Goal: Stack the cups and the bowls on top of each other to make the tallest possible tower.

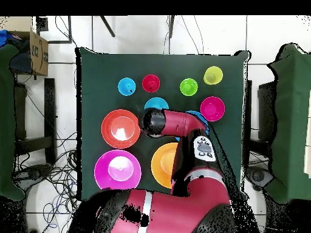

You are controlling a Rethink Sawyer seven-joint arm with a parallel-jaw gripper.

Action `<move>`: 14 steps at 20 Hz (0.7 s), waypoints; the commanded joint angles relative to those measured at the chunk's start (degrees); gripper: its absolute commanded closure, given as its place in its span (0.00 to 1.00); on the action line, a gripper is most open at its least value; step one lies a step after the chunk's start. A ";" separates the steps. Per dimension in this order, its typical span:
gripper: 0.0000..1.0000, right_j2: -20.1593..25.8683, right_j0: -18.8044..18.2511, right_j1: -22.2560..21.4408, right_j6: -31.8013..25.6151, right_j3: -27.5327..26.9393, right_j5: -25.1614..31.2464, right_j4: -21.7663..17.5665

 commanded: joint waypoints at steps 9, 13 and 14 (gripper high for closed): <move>0.00 2.43 1.77 5.60 -1.09 -17.23 13.02 -3.37; 0.00 1.97 2.33 5.48 -0.02 -17.94 16.83 -2.75; 0.00 1.92 2.33 5.28 0.28 -17.57 17.39 -2.61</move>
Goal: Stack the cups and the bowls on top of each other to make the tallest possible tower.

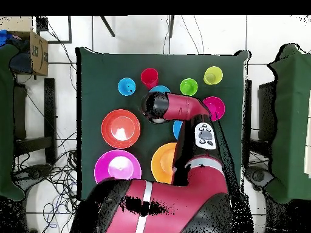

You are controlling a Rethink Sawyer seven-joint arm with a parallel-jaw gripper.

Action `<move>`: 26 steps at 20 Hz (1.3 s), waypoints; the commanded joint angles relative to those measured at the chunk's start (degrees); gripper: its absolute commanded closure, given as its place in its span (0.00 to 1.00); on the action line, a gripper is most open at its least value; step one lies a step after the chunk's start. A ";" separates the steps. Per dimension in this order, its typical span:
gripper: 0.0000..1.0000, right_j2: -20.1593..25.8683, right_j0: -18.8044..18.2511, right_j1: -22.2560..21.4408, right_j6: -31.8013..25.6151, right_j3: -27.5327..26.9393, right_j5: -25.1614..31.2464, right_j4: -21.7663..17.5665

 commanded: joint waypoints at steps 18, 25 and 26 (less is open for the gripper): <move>0.00 -1.86 4.72 -3.35 2.60 5.77 13.27 -3.15; 0.00 1.92 4.54 -6.28 4.40 6.32 13.37 1.49; 0.00 1.94 4.70 -6.68 4.53 6.33 13.77 1.61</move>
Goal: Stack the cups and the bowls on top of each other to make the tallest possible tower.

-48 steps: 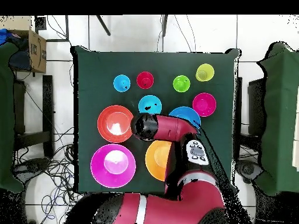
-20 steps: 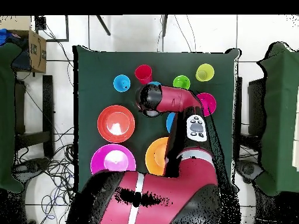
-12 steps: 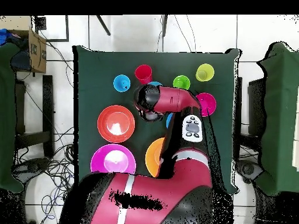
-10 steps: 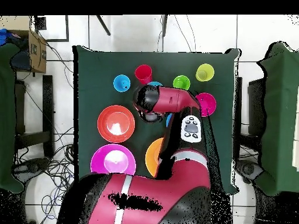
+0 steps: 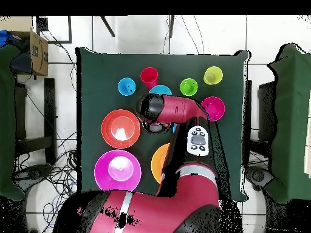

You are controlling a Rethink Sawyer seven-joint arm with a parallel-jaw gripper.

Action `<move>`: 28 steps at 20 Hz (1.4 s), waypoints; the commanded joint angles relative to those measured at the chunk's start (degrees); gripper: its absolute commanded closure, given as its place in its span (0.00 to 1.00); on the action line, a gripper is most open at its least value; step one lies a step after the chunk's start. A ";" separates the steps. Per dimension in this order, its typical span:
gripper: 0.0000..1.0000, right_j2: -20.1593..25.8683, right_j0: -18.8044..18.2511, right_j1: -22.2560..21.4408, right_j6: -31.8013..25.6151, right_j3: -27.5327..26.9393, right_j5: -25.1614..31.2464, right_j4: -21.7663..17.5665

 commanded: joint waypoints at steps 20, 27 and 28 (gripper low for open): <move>0.00 9.97 -1.20 -1.08 1.42 -5.68 -9.01 2.09; 0.00 10.20 -1.92 0.47 0.73 -7.27 -14.05 0.57; 0.00 10.21 -1.99 0.74 0.59 -7.63 -14.38 0.51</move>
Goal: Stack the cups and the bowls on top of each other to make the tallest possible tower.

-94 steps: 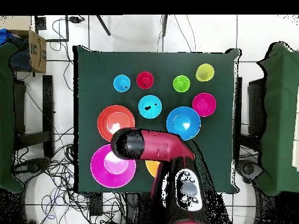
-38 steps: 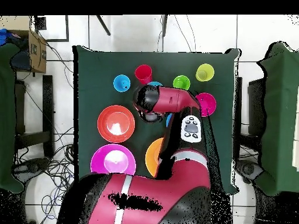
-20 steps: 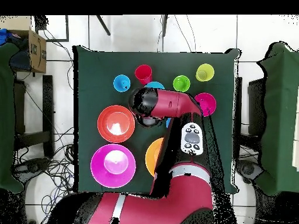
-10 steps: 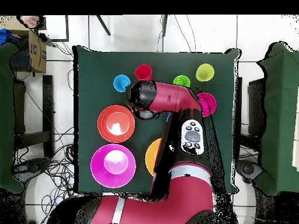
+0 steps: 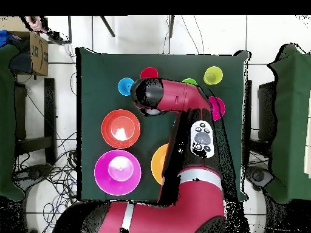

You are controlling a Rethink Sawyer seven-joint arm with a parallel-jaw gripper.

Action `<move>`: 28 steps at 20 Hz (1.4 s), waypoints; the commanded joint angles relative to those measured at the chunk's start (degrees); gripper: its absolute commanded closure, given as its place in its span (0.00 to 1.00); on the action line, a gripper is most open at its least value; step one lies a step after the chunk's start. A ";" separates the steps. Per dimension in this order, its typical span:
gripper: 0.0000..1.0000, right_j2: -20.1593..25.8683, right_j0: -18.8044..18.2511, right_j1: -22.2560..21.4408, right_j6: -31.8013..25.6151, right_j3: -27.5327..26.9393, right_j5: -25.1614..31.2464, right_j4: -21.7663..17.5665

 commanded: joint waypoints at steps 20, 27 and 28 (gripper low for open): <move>0.00 5.47 0.59 13.71 2.05 -17.14 -6.72 -1.71; 0.00 5.82 0.27 14.21 3.36 -13.99 -10.71 -1.67; 0.00 5.83 0.22 14.07 3.31 -13.65 -10.71 -1.64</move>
